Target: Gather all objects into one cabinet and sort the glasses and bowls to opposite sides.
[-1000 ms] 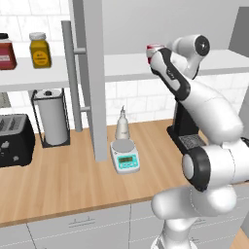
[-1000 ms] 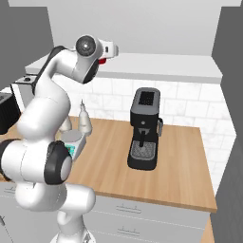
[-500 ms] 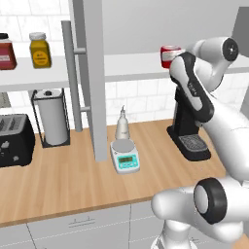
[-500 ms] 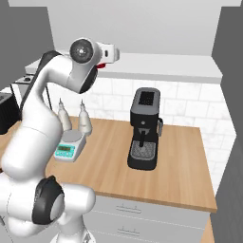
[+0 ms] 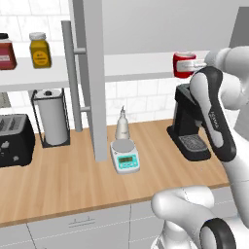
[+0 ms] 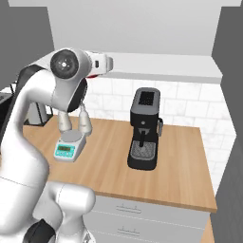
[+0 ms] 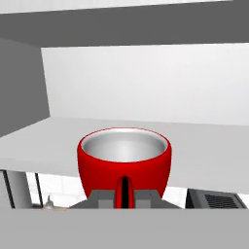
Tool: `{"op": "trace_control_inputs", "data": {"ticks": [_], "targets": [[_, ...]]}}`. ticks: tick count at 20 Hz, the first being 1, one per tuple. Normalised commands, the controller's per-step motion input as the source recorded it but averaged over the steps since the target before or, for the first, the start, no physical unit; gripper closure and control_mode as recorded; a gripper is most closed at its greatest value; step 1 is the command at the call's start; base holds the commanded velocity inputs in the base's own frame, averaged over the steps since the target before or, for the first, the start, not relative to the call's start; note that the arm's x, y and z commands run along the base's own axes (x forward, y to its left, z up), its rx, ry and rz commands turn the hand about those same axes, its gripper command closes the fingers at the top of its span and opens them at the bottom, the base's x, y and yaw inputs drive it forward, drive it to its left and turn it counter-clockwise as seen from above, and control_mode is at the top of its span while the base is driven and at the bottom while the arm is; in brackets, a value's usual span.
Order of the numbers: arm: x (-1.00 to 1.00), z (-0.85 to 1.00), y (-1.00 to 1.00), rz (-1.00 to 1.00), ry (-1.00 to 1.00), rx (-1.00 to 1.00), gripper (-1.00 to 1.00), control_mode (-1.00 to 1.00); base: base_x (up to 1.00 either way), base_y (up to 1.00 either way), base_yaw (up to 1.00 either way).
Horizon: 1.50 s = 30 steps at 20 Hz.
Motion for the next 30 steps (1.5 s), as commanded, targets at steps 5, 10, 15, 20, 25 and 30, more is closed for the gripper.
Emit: {"op": "trace_control_inputs", "data": {"ticks": [5, 10, 15, 20, 25, 30], "targets": [[-0.82, 0.02, 0.0, -0.03, 0.01, 0.0, 1.0, -1.0, 0.0, 0.0, 0.0], [-0.28, 0.0, -0.05, -0.03, 0.0, 0.0, 1.0, -1.0, 0.0, 0.0, 0.0], [-0.17, -0.01, 0.02, -0.04, 0.0, 0.0, 1.0, -1.0, 0.0, 0.0, 0.0], [-0.29, -0.09, 0.3, -0.18, 0.01, 0.0, 1.0, -1.0, 0.0, 0.0, 0.0], [-0.24, -0.08, 0.09, -0.16, 0.01, 0.01, 1.0, -1.0, 0.0, 0.0, 0.0], [-0.11, -0.02, 0.0, -0.03, 0.0, 0.0, 1.0, -1.0, 0.0, 0.0, 0.0]]}}
